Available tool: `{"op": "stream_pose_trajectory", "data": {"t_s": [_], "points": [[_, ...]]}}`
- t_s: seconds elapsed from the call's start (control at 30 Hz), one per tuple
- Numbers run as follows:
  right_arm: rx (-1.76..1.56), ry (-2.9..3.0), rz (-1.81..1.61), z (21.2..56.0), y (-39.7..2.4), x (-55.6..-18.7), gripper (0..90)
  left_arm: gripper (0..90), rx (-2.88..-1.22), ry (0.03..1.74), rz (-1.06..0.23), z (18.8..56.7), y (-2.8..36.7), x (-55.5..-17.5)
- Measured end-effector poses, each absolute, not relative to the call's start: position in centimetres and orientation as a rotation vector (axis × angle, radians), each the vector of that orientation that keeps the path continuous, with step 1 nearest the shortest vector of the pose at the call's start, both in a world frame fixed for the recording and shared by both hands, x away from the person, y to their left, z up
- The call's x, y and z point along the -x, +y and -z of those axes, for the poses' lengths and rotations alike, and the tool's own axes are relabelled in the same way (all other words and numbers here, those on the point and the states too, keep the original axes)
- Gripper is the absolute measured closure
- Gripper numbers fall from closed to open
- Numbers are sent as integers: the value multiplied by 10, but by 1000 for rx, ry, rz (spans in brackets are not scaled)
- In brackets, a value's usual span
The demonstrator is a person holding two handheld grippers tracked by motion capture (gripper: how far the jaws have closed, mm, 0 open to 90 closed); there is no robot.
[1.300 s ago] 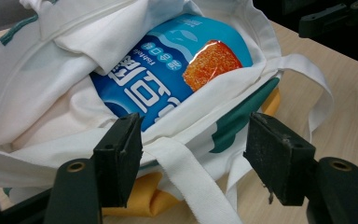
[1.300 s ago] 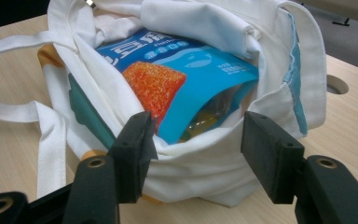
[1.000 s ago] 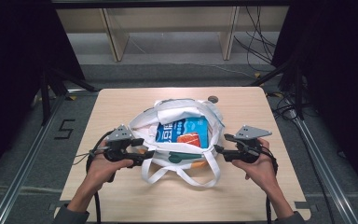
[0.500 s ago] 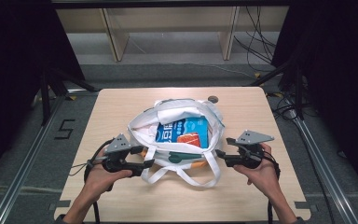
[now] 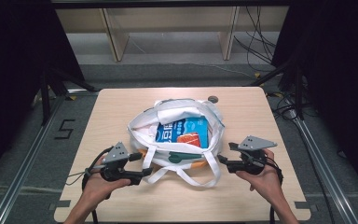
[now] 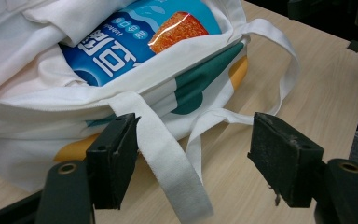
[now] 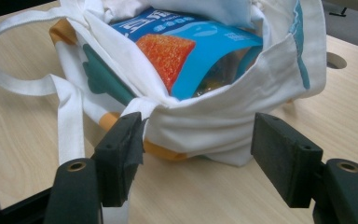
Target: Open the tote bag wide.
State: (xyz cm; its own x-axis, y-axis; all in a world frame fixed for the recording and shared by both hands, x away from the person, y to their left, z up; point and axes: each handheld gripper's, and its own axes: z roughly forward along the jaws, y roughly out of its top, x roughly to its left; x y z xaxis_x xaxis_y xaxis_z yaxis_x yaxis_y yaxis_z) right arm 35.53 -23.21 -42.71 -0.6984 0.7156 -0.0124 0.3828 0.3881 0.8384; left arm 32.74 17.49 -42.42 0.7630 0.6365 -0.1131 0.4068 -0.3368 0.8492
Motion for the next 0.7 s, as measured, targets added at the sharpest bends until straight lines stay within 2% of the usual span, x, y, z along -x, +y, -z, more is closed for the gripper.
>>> {"op": "stream_pose_trajectory", "data": {"t_s": [0.33, 0.7], "points": [[-938, 2274, -1224, 433, -236, -345, 299, 306, -1962, 795, -291, 436, 180, -318], [-973, 2279, -1212, 444, -243, -332, 290, 294, -1974, 805, -277, 449, 185, -309]]}}
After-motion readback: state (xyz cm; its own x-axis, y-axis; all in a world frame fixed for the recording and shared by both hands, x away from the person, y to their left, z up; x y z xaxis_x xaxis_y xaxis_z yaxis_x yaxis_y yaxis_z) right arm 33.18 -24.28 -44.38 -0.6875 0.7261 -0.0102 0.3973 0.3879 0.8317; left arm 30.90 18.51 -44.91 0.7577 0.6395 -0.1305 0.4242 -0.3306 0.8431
